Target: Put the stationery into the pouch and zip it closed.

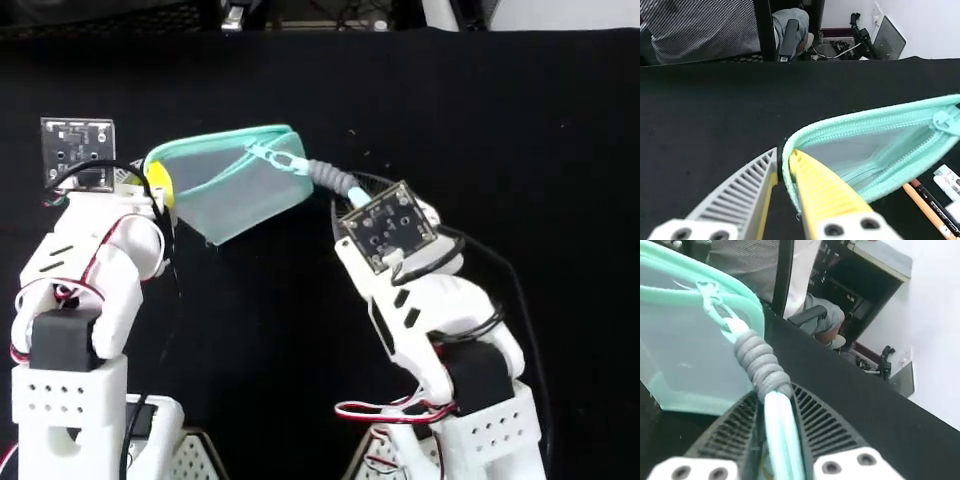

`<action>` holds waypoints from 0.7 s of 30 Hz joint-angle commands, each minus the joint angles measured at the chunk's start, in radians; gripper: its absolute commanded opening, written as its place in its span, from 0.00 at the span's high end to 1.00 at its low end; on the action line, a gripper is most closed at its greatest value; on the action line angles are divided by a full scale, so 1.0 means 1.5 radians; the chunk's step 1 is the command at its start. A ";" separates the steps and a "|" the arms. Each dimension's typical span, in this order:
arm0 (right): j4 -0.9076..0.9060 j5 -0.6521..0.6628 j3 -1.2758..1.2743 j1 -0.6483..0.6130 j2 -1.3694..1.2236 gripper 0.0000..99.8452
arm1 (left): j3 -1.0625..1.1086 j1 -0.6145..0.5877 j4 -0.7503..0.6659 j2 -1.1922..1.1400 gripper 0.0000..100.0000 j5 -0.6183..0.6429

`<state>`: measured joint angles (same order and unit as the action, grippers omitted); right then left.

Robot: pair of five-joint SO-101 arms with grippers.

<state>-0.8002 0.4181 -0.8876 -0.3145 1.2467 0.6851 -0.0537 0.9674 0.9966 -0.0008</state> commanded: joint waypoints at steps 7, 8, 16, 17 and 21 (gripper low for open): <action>0.012 0.001 0.016 -0.011 0.013 0.99 | -0.115 -0.001 0.026 -0.005 0.97 -0.098; 0.012 0.001 0.015 -0.023 0.011 0.99 | -0.111 0.010 0.040 -0.005 0.97 -0.109; -0.031 0.003 -0.028 -0.076 0.013 0.99 | 0.018 0.044 0.060 -0.004 0.97 -0.116; -0.035 0.005 -0.037 -0.075 0.013 0.99 | 0.037 0.044 0.059 -0.004 0.97 -0.113; -0.029 0.006 -0.049 -0.049 0.013 0.99 | 0.081 0.044 0.059 -0.004 0.97 -0.113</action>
<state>-0.8477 0.4212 -0.9659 -0.4143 1.2559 0.7096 0.0061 1.0411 0.9996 -0.1695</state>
